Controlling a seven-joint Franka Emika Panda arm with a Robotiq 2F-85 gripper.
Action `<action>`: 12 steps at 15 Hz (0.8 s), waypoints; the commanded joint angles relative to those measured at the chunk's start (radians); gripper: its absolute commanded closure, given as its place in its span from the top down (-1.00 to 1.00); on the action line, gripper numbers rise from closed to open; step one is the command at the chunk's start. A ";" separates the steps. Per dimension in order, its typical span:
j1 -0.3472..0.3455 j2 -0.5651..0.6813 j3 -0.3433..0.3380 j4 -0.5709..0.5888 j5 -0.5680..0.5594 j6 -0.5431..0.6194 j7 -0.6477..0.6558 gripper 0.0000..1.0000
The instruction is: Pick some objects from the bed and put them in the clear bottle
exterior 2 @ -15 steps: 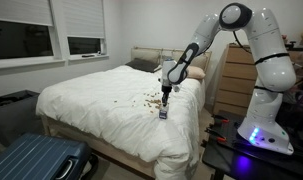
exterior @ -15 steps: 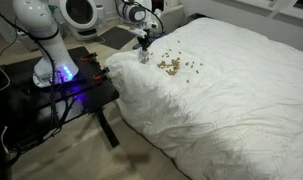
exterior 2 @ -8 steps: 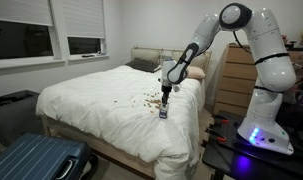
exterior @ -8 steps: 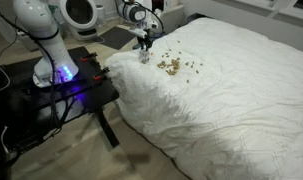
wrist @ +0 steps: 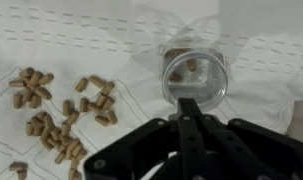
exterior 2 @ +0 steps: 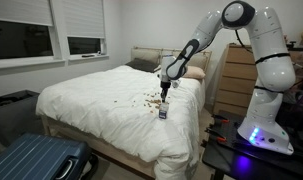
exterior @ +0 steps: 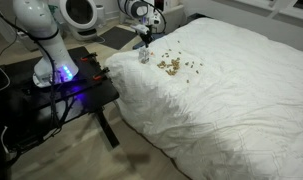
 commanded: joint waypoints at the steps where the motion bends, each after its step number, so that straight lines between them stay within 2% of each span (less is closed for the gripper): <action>1: -0.014 -0.050 0.002 0.002 0.009 -0.040 -0.010 -1.00; 7: -0.057 -0.079 -0.031 0.034 0.019 -0.026 -0.010 -1.00; 12: -0.103 -0.053 -0.052 0.087 0.029 -0.022 -0.016 -1.00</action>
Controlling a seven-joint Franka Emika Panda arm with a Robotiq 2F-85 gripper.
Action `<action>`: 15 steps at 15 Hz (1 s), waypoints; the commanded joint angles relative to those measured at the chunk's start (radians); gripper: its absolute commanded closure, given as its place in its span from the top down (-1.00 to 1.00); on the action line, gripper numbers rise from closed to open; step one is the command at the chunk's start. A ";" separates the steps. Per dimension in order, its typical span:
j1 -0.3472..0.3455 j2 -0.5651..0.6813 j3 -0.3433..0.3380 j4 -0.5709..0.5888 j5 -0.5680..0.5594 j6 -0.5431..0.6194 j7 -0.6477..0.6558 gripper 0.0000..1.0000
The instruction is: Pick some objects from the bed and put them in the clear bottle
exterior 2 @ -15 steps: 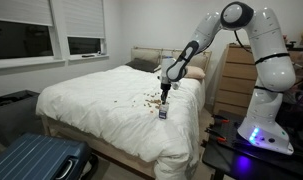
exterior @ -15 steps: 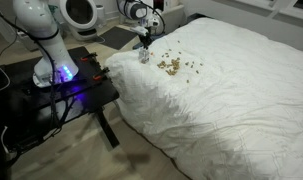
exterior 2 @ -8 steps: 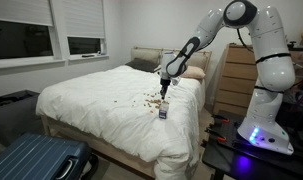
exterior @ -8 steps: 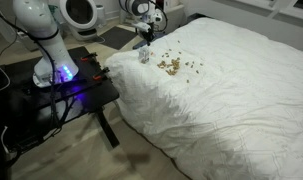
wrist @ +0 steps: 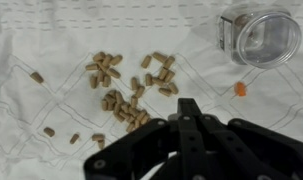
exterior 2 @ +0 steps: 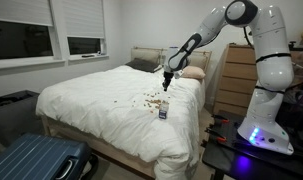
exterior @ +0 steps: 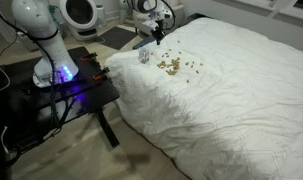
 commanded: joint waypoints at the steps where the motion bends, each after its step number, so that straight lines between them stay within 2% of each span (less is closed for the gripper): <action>1: -0.022 0.017 -0.004 0.042 0.024 -0.017 -0.016 -1.00; 3: -0.027 0.037 -0.001 0.064 0.022 -0.018 -0.016 -1.00; 4: -0.029 0.051 0.001 0.078 0.023 -0.024 -0.016 -0.55; 7: -0.026 0.105 0.000 0.131 0.018 -0.036 -0.009 -0.19; 12: -0.028 0.210 0.004 0.233 0.017 -0.056 -0.004 0.59; 15: -0.033 0.268 0.008 0.290 0.021 -0.081 -0.004 0.98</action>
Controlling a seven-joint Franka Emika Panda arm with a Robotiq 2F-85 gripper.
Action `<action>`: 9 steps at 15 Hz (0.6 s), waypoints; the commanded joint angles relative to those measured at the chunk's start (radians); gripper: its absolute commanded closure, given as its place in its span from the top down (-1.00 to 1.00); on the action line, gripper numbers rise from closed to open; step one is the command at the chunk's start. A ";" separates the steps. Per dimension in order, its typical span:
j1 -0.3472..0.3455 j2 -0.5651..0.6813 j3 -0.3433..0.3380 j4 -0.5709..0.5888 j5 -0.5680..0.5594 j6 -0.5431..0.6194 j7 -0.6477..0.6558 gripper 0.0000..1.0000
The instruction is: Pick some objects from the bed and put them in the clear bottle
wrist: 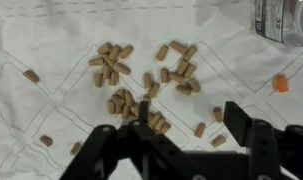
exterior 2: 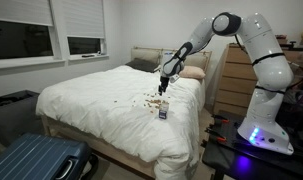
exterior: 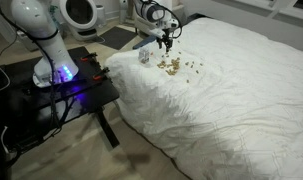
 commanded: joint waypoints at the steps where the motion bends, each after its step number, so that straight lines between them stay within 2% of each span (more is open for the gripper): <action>1: -0.008 0.074 0.008 0.098 0.022 -0.067 -0.005 1.00; 9: -0.013 0.204 0.012 0.227 0.046 -0.166 0.003 1.00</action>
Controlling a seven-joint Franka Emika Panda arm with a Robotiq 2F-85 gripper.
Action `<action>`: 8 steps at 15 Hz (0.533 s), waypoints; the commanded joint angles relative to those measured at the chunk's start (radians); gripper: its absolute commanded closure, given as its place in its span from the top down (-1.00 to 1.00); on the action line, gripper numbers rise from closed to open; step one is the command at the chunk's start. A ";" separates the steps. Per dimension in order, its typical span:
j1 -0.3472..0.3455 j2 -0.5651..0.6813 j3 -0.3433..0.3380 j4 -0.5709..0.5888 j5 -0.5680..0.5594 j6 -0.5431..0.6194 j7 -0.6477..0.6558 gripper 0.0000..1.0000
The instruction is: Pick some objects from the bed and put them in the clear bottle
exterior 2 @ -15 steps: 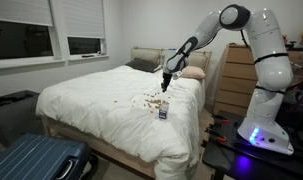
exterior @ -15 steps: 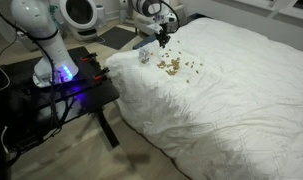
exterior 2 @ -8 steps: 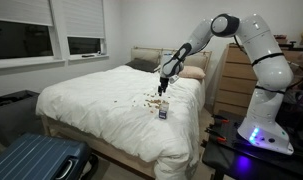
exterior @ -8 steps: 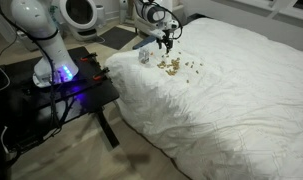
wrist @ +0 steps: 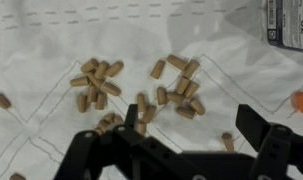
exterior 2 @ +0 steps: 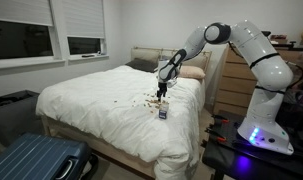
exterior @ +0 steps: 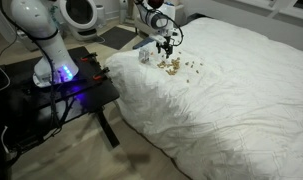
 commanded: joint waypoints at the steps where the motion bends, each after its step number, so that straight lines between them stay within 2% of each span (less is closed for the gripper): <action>1: -0.013 0.056 0.009 0.083 0.024 -0.073 0.003 1.00; 8: -0.020 0.142 0.005 0.151 0.037 -0.120 0.022 1.00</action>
